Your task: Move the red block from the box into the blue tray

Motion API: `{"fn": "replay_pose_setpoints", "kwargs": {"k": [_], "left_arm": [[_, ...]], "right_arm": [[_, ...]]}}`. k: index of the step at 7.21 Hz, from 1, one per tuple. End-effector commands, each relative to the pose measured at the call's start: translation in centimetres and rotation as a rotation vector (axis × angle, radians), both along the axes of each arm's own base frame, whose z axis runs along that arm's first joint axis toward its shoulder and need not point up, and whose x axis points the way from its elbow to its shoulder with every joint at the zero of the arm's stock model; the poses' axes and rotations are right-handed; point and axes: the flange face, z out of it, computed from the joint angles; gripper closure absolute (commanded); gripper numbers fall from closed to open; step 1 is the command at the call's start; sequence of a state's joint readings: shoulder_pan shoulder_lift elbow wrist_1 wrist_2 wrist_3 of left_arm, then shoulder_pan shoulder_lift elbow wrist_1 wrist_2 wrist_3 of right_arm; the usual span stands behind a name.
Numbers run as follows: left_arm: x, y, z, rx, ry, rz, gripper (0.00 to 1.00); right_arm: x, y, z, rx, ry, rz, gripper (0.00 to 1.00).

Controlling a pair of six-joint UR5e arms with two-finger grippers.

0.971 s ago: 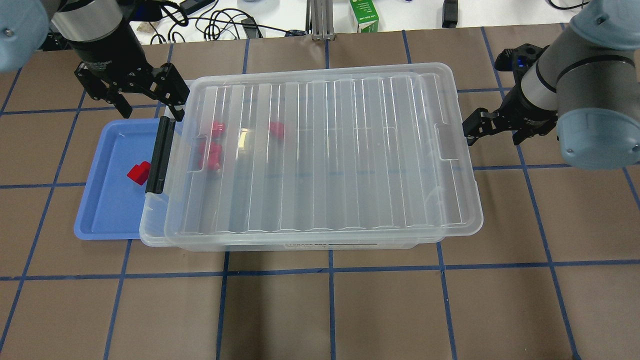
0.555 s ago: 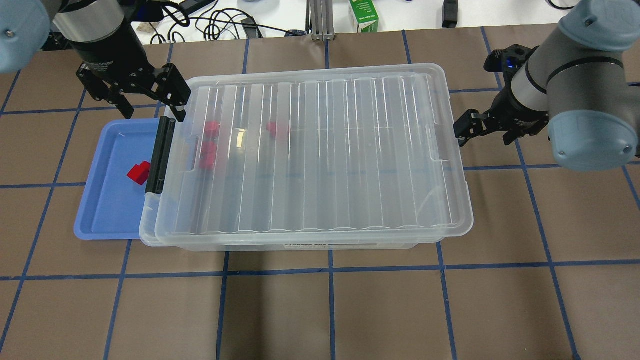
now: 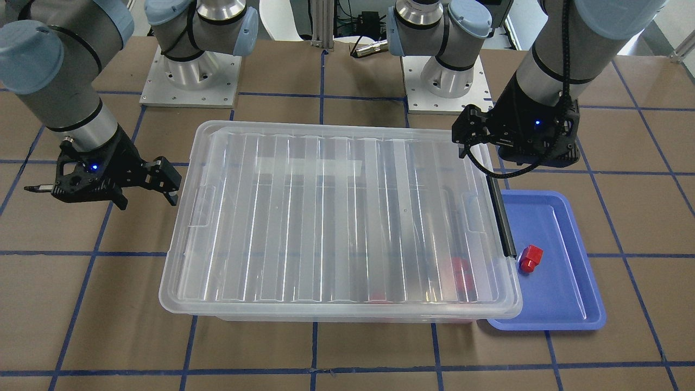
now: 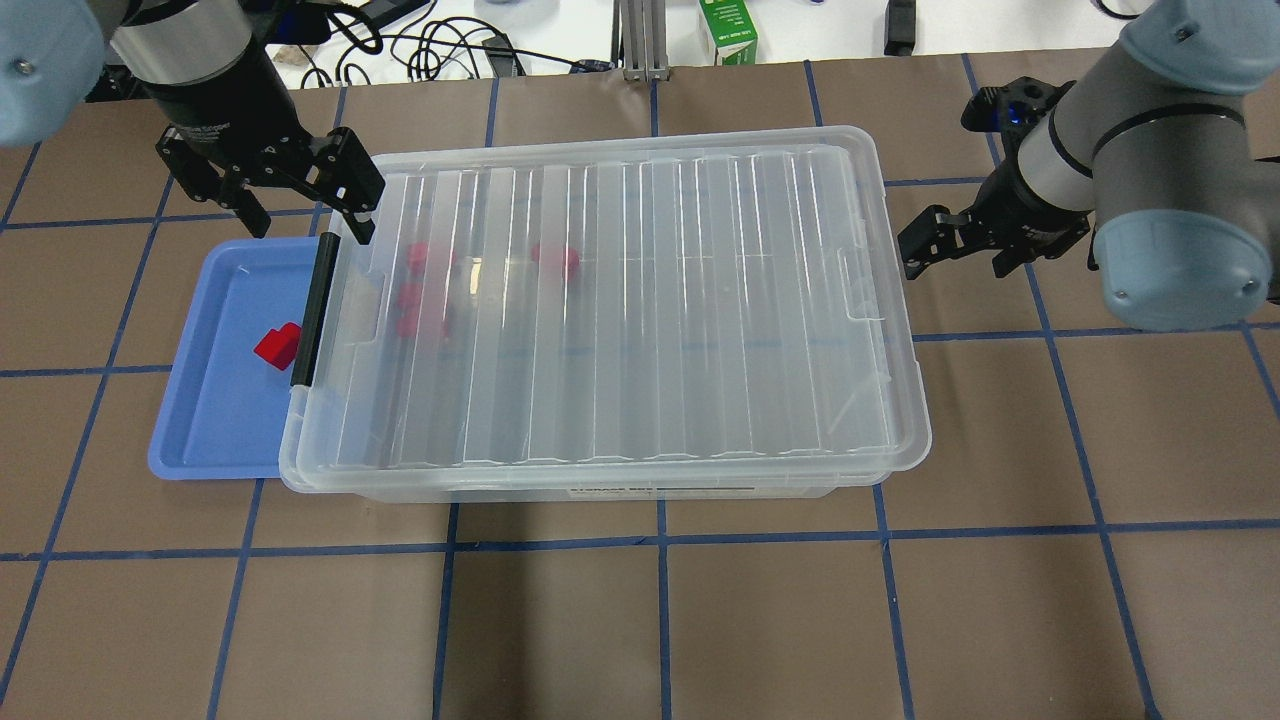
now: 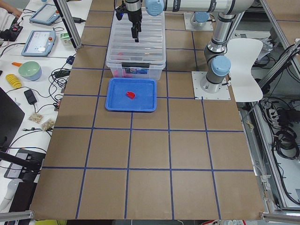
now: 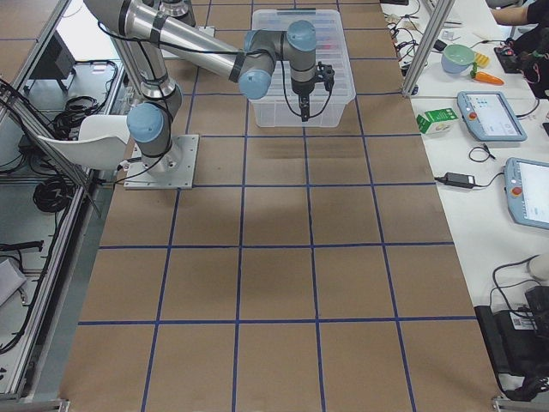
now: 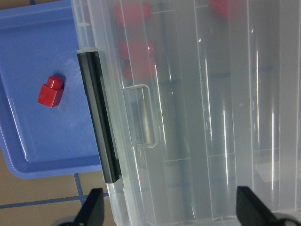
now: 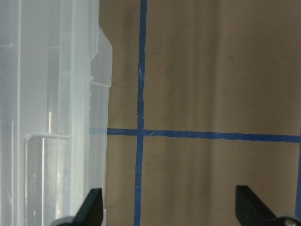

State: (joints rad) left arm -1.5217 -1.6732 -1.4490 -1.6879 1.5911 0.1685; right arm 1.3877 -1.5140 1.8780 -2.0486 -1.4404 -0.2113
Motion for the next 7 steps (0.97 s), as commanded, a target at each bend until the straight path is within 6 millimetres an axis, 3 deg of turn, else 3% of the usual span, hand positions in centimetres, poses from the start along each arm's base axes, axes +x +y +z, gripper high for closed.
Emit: {"fn": "replay_pose_setpoints", "kwargs": {"k": [1,3,5,6,7], "left_arm": [[0.0,0.3,0.4,-0.009,-0.008,0.048,0.0],[0.0,0.6,0.8,-0.014,-0.006,0.05,0.0],[-0.1,0.6,0.9,-0.016,-0.007,0.05,0.0],[-0.2,0.7,0.9,-0.016,-0.005,0.052,0.0],[-0.2,0.7,1.0,-0.016,-0.008,0.05,0.0]], "right_arm": [[-1.5,-1.3,4.1,-0.036,0.099,-0.015,0.0],[-1.7,-0.6,10.4,0.002,0.11,-0.019,0.0],[-1.0,2.1,16.4,0.016,0.106,-0.027,0.0],[-0.7,3.5,16.8,0.018,0.105,-0.033,0.0],[-0.1,3.6,16.5,0.031,0.089,-0.064,0.0]]}}
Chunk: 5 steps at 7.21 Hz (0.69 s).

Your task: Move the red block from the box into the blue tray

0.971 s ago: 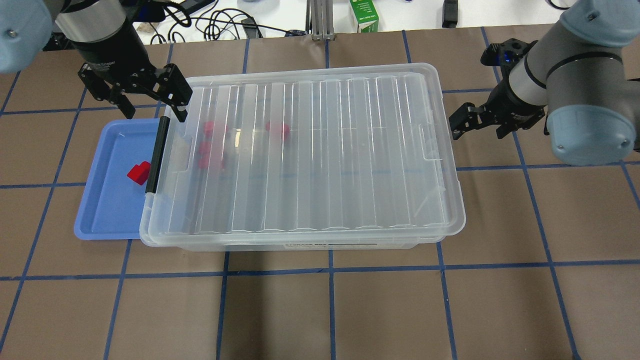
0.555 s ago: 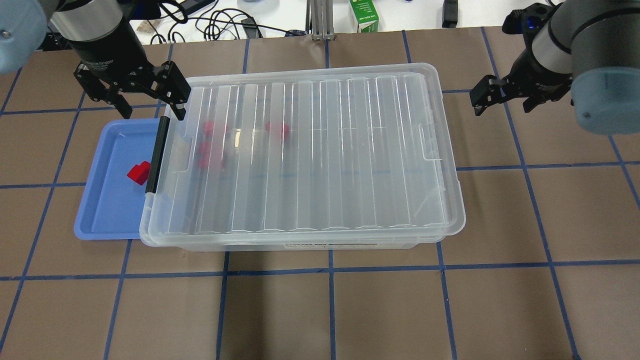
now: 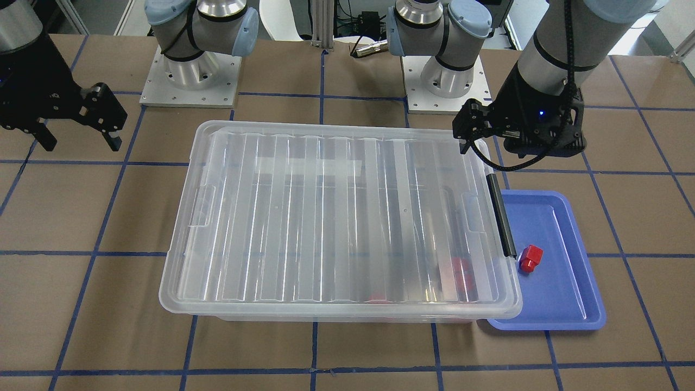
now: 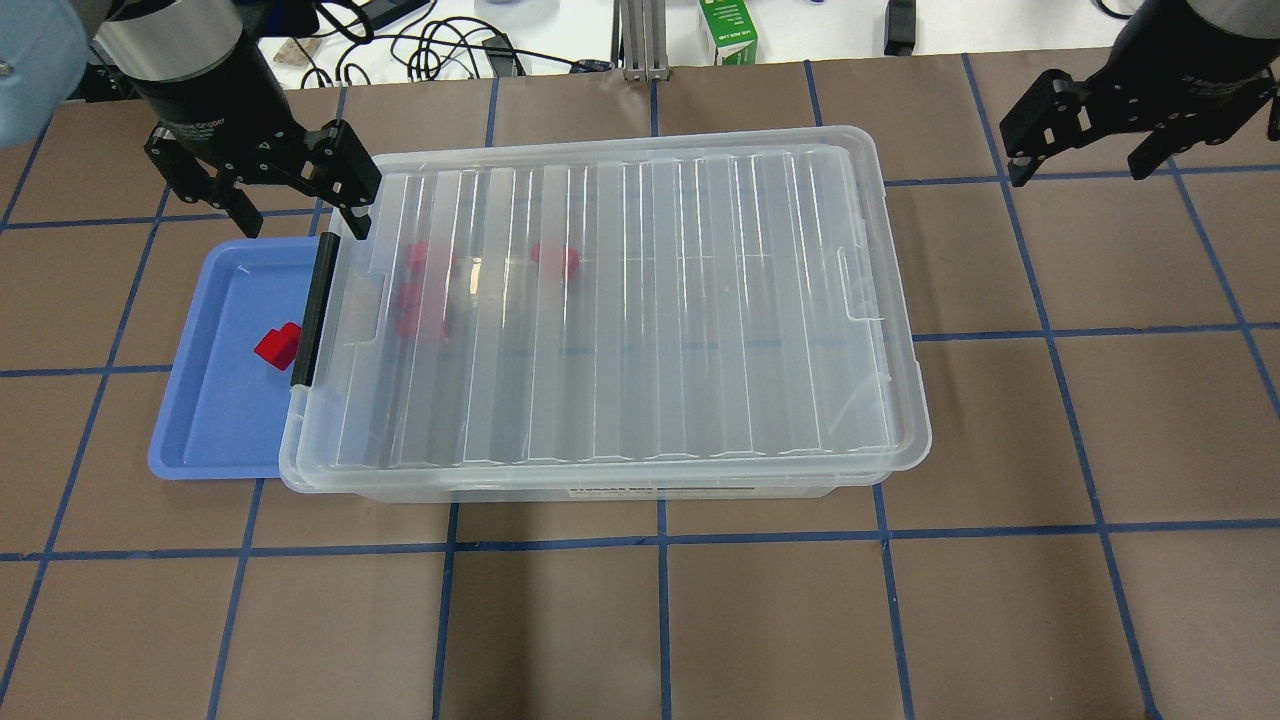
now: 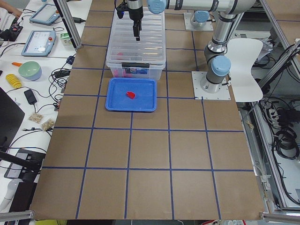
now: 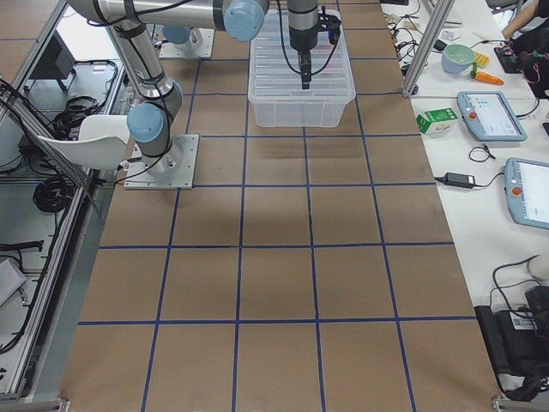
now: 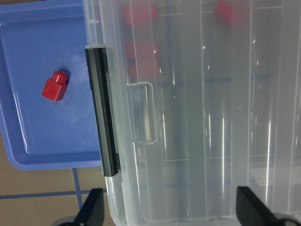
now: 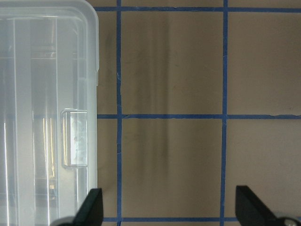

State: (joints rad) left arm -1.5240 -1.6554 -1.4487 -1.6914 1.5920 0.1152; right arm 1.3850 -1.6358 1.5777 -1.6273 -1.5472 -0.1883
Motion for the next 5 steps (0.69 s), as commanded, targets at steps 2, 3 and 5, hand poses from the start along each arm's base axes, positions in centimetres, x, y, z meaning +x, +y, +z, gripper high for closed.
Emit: {"fn": "replay_pose_setpoints", "kwargs": {"k": [2,3,5], "left_arm": [[0.1,0.1,0.1,-0.003,-0.002,0.001,0.0],[0.1,0.6,0.7,-0.007,-0.013,0.0,0.0],[0.4,1.3,1.2,-0.005,-0.002,0.01,0.0]], "right_arm": [[6.2,1.1,-0.3,0.016,-0.036,-0.138,0.0],[8.1,0.4,-1.2,0.031,-0.039,-0.106,0.0],[8.1,-0.1,-1.2,0.009,-0.035,-0.096,0.0]]}}
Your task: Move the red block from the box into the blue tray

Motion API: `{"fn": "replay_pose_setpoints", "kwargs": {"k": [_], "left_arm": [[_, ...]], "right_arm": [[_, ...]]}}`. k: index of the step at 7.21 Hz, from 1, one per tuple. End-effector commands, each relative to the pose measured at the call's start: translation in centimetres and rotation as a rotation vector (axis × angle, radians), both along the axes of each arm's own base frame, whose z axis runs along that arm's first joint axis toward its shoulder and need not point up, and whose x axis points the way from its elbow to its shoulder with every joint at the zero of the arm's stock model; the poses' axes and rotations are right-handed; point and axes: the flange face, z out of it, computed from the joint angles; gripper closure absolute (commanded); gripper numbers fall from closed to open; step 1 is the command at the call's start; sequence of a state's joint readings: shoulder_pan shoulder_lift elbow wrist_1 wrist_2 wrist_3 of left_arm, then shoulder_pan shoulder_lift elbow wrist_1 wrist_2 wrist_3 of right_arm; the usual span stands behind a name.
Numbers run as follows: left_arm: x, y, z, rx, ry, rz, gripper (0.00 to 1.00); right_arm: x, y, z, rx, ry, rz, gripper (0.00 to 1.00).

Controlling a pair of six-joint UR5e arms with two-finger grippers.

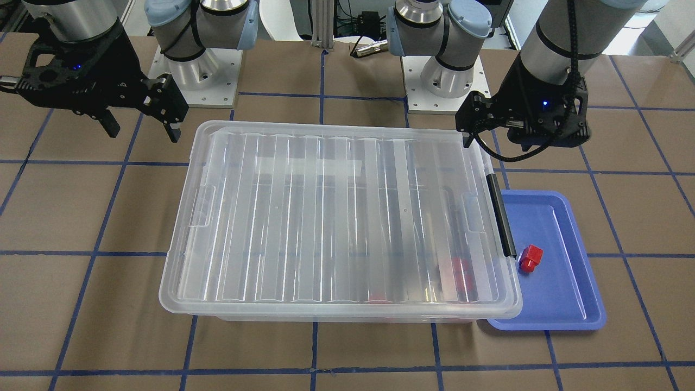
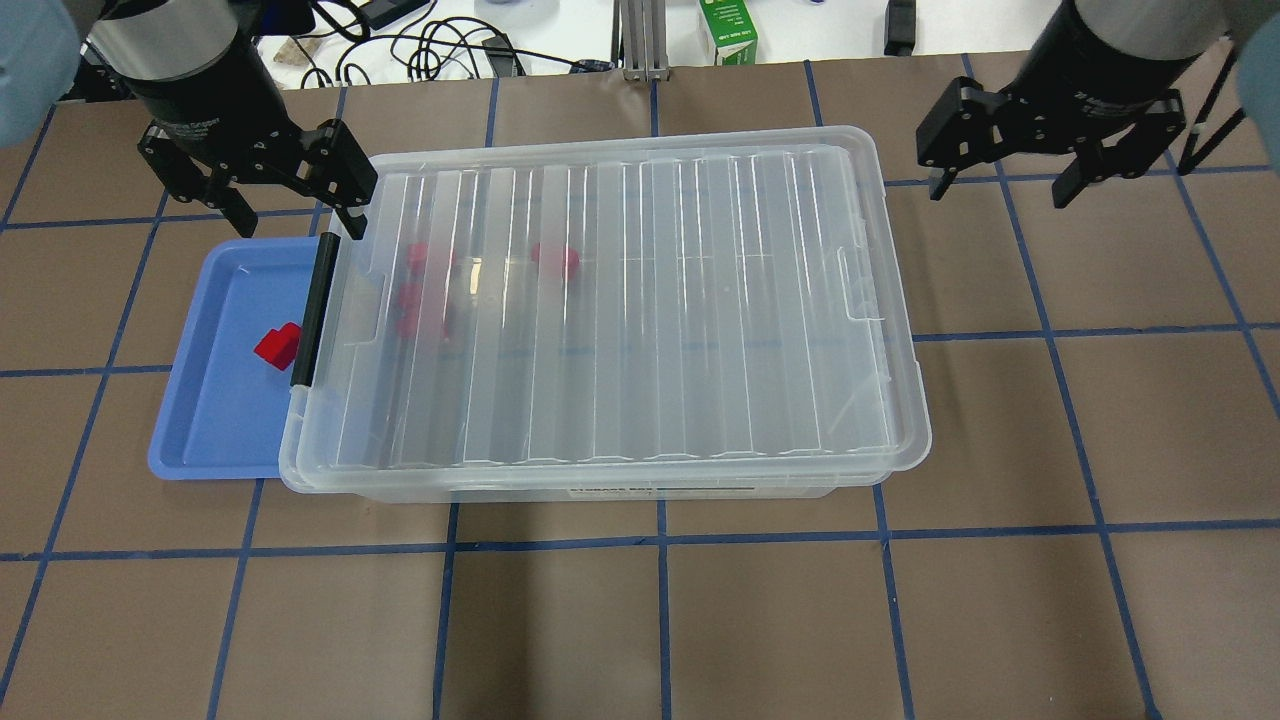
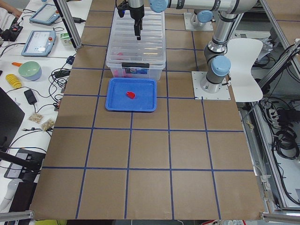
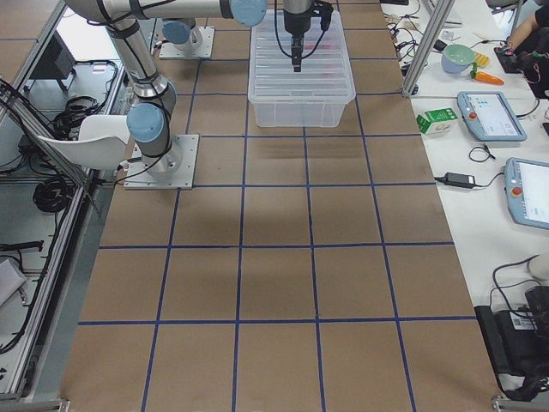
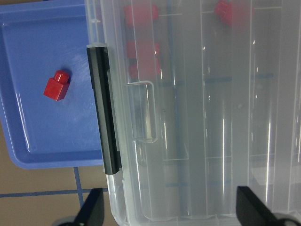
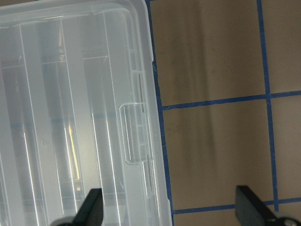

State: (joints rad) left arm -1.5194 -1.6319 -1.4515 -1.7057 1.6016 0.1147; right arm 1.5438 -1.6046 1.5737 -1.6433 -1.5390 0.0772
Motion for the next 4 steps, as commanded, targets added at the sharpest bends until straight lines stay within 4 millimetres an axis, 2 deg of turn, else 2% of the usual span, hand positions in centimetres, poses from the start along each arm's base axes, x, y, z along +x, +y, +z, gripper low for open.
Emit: {"fn": "replay_pose_setpoints", "kwargs": {"k": [1,4], "left_arm": [[-0.02,0.79,0.42,0.005,-0.006,-0.002,0.0],[-0.16,1.16,-0.12,0.012,0.007,0.001,0.0]], "right_arm": [[0.37,-0.25,-0.27,-0.002,0.004,0.007,0.0],[0.36,-0.21,-0.45,0.002,0.005,0.002,0.0]]}}
